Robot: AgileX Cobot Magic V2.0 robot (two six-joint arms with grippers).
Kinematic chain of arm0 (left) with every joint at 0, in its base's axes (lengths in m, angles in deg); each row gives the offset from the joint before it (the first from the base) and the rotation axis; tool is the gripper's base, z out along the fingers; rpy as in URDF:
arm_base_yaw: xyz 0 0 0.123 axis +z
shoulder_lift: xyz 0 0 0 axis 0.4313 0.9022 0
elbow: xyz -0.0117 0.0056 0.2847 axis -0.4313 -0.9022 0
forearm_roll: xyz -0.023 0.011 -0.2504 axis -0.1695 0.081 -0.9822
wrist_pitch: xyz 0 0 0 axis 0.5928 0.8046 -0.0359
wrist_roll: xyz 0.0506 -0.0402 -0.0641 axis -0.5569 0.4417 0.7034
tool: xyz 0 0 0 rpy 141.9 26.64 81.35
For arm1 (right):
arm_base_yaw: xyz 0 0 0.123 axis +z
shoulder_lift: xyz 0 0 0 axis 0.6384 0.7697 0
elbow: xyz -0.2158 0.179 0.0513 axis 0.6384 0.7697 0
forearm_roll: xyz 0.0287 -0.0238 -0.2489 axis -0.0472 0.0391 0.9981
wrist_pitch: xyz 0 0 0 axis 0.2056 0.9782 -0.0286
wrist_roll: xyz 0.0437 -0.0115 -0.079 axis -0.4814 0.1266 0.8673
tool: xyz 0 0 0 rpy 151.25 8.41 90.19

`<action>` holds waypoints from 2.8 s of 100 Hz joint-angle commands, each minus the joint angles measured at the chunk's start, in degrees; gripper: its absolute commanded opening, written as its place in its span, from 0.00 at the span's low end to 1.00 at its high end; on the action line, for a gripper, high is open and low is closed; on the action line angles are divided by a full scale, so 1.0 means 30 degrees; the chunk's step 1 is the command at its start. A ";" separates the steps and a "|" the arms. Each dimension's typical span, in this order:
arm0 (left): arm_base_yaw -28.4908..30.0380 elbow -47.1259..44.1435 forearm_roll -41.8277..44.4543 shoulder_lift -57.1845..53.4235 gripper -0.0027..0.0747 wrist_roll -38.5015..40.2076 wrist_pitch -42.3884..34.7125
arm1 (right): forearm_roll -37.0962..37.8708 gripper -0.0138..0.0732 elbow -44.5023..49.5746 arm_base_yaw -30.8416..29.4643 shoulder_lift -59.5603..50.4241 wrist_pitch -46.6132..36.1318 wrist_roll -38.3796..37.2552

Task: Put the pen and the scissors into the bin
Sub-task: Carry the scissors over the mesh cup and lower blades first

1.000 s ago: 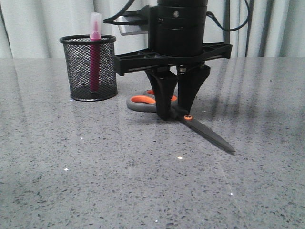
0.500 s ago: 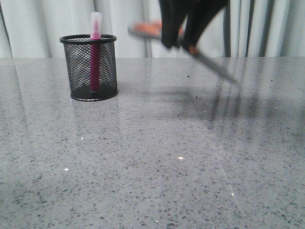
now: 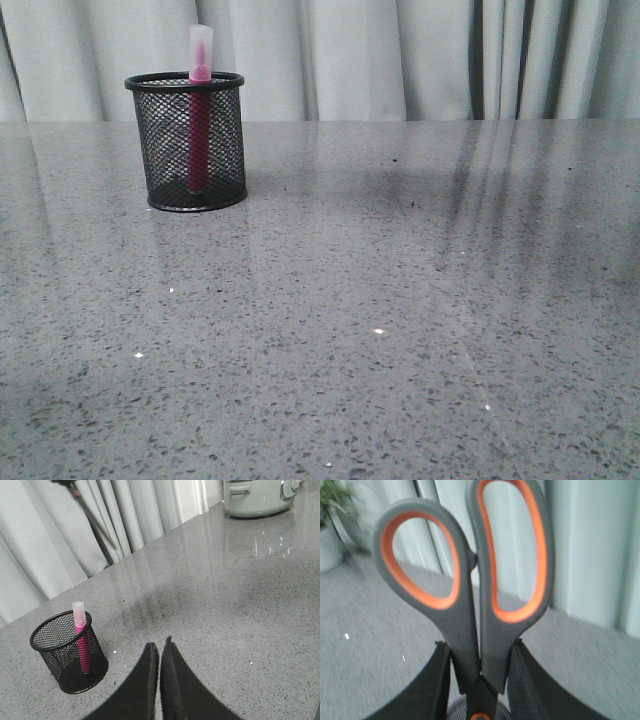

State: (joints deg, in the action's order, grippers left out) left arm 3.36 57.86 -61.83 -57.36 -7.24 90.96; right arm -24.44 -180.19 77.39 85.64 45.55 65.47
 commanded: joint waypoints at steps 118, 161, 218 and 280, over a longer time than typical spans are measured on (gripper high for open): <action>-0.0192 -0.0290 -0.1489 0.0218 0.01 0.0203 0.0203 | 0.2631 0.08 0.4905 -0.0698 0.5198 -1.8880 -0.0008; -0.0192 -0.0334 -0.1489 0.0218 0.01 0.0203 -0.1278 | 0.2631 0.08 0.6290 -0.0890 0.5743 -1.9268 -0.0008; -0.0192 -0.0334 -0.1489 0.0218 0.01 0.0203 -0.1043 | 0.2631 0.08 0.6290 -0.0863 0.6917 -2.0656 -0.0046; -0.0192 -0.0334 -0.1489 0.0218 0.01 0.0203 -0.1043 | 0.2631 0.51 0.6290 -0.0863 0.6876 -1.9057 -0.0046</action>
State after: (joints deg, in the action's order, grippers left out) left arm 3.36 55.34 -63.87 -57.36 -7.24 89.88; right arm -17.13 -160.17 74.89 108.58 -12.17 64.75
